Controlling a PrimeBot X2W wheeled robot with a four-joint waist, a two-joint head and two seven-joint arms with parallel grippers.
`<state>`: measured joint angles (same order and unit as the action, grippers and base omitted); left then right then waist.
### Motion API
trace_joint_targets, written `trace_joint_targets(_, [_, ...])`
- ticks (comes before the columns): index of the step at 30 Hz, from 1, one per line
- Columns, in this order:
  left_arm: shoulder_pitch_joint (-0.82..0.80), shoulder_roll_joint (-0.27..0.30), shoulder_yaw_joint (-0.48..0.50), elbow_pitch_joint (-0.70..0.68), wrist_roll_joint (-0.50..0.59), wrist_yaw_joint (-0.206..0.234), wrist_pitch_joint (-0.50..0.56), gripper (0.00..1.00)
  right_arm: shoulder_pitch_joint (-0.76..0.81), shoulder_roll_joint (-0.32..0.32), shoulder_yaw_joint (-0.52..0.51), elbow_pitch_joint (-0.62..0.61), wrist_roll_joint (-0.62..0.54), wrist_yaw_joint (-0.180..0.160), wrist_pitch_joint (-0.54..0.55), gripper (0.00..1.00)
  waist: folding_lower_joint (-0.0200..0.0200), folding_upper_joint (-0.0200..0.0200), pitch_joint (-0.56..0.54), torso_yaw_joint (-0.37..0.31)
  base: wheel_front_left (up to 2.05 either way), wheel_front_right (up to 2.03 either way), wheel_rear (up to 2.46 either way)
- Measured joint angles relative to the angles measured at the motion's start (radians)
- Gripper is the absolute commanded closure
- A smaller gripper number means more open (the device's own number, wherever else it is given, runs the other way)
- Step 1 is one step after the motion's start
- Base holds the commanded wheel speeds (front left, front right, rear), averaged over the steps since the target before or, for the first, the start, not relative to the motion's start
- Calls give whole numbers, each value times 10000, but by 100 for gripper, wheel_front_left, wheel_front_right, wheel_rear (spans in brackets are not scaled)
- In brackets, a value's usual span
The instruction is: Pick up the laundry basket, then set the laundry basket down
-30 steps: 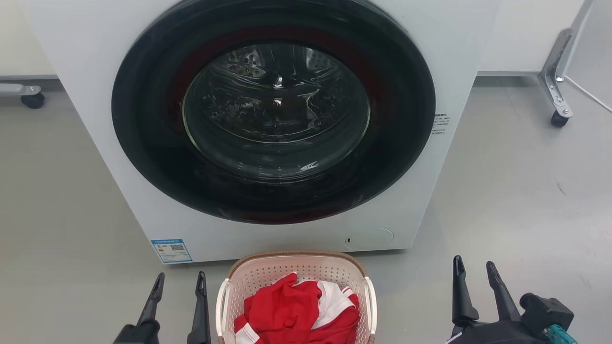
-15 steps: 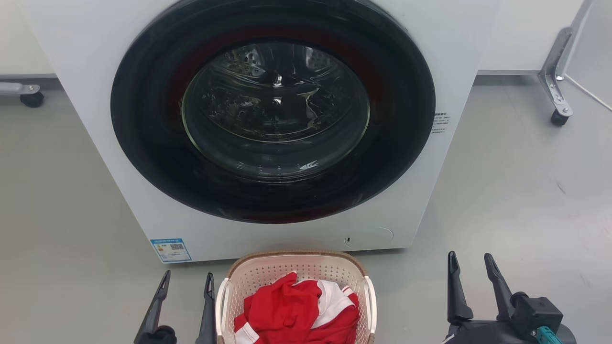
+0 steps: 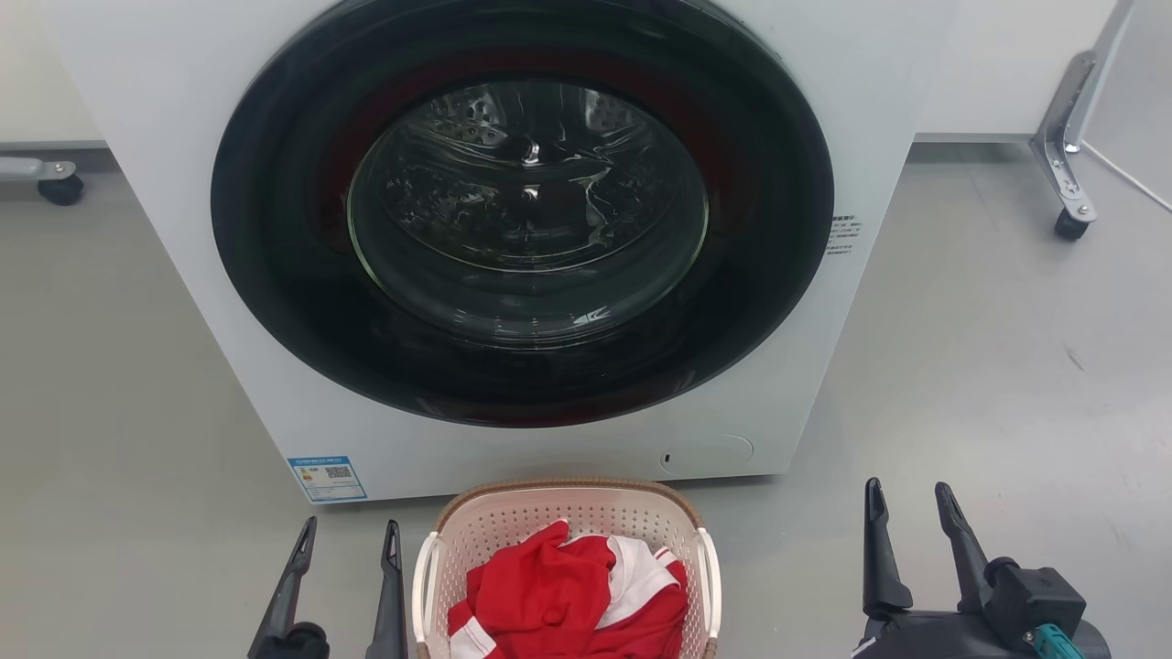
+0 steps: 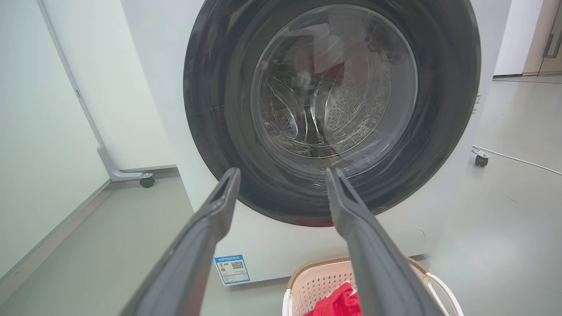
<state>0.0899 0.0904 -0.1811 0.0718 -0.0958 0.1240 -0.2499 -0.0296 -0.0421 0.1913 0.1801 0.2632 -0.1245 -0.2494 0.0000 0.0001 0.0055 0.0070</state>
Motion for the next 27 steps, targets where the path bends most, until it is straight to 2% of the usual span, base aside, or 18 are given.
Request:
trace_joint_targets(18, [2,-23,27,-75,2,0,0,0,49,0,50,-92,15,0,-2,0,0,0,70,12,0,0,0])
trace_joint_targets(27, [-7,-54,17,-207,0,-13,0,0,59,0,-67,-244,17,17,-2,0,0,0,483,26,0,0,0])
